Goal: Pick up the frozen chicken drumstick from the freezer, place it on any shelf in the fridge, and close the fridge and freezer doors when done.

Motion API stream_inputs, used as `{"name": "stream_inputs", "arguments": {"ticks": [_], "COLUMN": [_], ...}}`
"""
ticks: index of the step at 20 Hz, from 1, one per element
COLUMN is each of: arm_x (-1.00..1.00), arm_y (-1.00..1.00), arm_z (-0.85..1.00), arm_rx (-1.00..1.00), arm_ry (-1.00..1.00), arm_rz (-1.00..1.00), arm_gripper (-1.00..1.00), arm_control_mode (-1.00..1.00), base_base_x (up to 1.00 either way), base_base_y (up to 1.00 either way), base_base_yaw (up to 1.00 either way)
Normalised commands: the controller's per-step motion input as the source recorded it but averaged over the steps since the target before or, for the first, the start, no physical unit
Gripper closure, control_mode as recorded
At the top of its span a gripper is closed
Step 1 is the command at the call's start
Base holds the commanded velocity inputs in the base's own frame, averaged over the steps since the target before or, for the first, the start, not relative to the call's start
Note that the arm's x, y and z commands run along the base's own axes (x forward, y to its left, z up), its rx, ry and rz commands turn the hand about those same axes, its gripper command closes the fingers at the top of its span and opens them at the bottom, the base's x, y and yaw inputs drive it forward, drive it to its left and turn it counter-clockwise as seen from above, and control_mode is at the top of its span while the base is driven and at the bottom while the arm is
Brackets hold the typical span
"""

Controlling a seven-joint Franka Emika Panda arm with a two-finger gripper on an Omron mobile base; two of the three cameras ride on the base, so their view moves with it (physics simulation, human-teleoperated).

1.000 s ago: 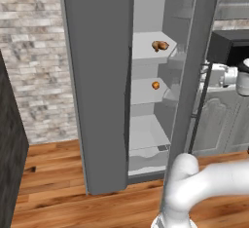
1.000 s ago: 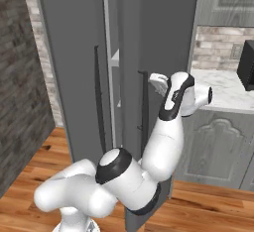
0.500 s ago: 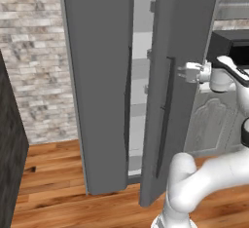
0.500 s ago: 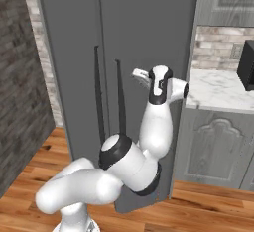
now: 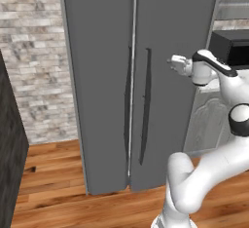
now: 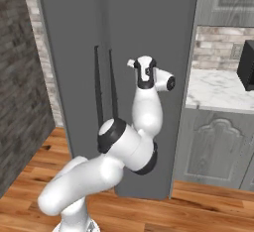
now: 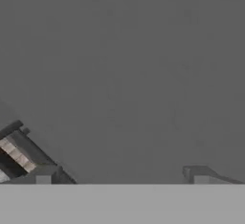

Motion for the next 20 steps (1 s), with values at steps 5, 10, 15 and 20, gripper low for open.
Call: {"name": "stream_inputs", "arguments": {"ticks": [5,10,15,20], "arm_x": [0.48,0.49,0.09,0.01], "arm_y": [0.12,0.16,0.03,-0.38], "arm_z": [0.00,-0.09,-0.02,0.00], "arm_rx": [-0.04,-0.06,0.00,0.13], "arm_ry": [-0.01,-0.01,-0.02,0.00], "arm_rz": [-0.36,-0.16,-0.03,0.12], "arm_gripper": [-1.00,-1.00,-1.00,-1.00], "arm_control_mode": [-1.00,-1.00,-1.00,-1.00], "base_base_x": [0.00,0.00,0.00,0.00], "base_base_y": [0.00,0.00,0.00,0.00], "base_base_yaw": [0.00,0.00,0.00,0.00]}}
